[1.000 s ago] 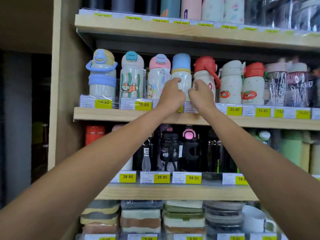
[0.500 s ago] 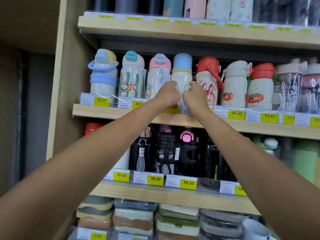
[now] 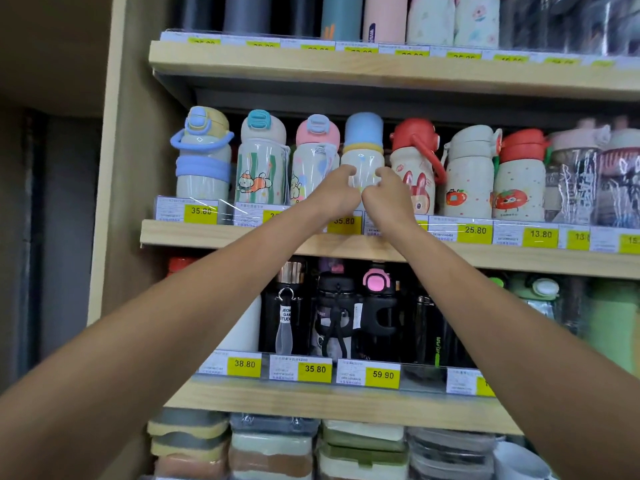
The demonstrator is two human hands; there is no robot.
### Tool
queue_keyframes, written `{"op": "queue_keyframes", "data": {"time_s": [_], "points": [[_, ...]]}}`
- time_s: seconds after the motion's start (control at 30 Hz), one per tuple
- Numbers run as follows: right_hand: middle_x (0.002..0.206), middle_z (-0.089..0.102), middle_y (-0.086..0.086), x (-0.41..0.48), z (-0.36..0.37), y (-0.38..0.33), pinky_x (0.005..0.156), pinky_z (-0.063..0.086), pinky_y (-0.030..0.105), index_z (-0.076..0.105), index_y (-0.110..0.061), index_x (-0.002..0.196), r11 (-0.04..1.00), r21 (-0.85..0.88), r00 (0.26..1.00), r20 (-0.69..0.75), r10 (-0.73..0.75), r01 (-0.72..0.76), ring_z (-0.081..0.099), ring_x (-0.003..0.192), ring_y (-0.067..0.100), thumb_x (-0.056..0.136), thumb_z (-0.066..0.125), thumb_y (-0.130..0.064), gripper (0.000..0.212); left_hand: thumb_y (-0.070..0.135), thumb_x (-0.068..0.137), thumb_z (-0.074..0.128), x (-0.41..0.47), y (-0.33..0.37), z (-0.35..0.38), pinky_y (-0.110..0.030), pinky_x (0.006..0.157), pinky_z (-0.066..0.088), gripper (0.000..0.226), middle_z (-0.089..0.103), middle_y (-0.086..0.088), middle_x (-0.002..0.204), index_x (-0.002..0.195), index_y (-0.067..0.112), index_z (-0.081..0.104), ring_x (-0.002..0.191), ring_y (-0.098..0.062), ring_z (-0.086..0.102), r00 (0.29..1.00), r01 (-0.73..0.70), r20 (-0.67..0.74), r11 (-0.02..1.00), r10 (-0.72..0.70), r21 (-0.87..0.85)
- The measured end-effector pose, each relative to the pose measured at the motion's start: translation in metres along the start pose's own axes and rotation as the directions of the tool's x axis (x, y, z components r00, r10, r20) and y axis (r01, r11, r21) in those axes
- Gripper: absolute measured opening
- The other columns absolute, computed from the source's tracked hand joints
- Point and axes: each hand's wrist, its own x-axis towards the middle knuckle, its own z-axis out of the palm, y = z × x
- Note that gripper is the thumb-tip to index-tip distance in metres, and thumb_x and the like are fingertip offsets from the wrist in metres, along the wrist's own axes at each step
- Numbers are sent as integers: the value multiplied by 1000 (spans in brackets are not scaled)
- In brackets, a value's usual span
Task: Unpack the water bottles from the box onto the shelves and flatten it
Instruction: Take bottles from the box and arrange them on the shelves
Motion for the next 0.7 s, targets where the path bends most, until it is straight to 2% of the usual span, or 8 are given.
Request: {"op": "queue_keyframes", "data": {"time_s": [0.13, 0.2, 0.27, 0.3, 0.43, 0.53, 0.6, 0.7], "points": [[121, 58, 16, 2, -5, 4, 78, 40, 33, 48, -2, 130, 999, -34, 1000, 13, -17, 17, 57, 105, 32, 86, 42, -5, 45, -2, 89, 35, 3, -1, 2, -20, 81, 37, 58, 38, -9, 143, 145, 11, 29, 111, -17, 45, 999, -14, -36, 1000, 14, -3], [115, 62, 11, 5, -13, 5, 76, 35, 26, 56, -6, 121, 996, -81, 997, -57, -47, 42, 55, 105, 28, 86, 43, -7, 38, 0, 91, 37, 7, -1, 2, -19, 71, 39, 54, 42, -9, 140, 143, 10, 32, 110, -18, 46, 997, -28, -73, 1000, 27, -11], [91, 63, 8, 8, -21, 6, 69, 37, 32, 60, -7, 94, 985, -141, 975, -183, -127, 102, 54, 88, 27, 82, 43, -6, 21, 2, 92, 39, 13, 2, 2, -18, 82, 39, 49, 43, -7, 141, 141, 9, 36, 118, -19, 46, 990, -59, -126, 998, 56, -25], [91, 61, 10, 11, -25, 5, 69, 40, 35, 59, -7, 89, 979, -168, 956, -248, -158, 119, 53, 86, 27, 81, 43, -6, 18, 2, 92, 40, 16, 4, 3, -19, 89, 37, 48, 44, -7, 141, 139, 9, 39, 124, -19, 45, 984, -79, -162, 996, 72, -36], [123, 47, 14, 30, -39, -2, 80, 40, 38, 53, -5, 114, 955, -283, 922, -342, -184, 85, 45, 115, 30, 87, 44, -11, 29, 3, 91, 42, 30, 18, 3, -21, 94, 32, 44, 42, -11, 139, 135, 5, 41, 125, -22, 44, 942, -202, -265, 978, 207, 47], [130, 41, 16, 45, -46, -7, 90, 39, 40, 47, -3, 122, 929, -364, 932, -308, -190, 69, 36, 123, 33, 88, 46, -13, 36, 8, 91, 46, 48, 30, -1, -31, 97, 34, 43, 40, -17, 136, 133, 1, 41, 123, -29, 43, 922, -235, -264, 952, 282, 196], [133, 41, 17, 55, -49, -11, 96, 35, 39, 45, -4, 127, 907, -410, 936, -273, -223, 97, 35, 124, 34, 89, 47, -16, 40, 13, 91, 49, 65, 40, -4, -38, 95, 36, 40, 41, -20, 131, 128, 0, 43, 119, -35, 44, 911, -206, -277, 920, 305, 334], [133, 43, 18, 65, -49, -13, 96, 36, 41, 43, -4, 130, 860, -493, 938, -216, -270, 134, 39, 122, 36, 91, 50, -25, 45, 23, 92, 50, 82, 45, -6, -42, 89, 38, 38, 44, -21, 127, 122, 0, 45, 118, -37, 42, 902, -136, -279, 831, 329, 540]]}}
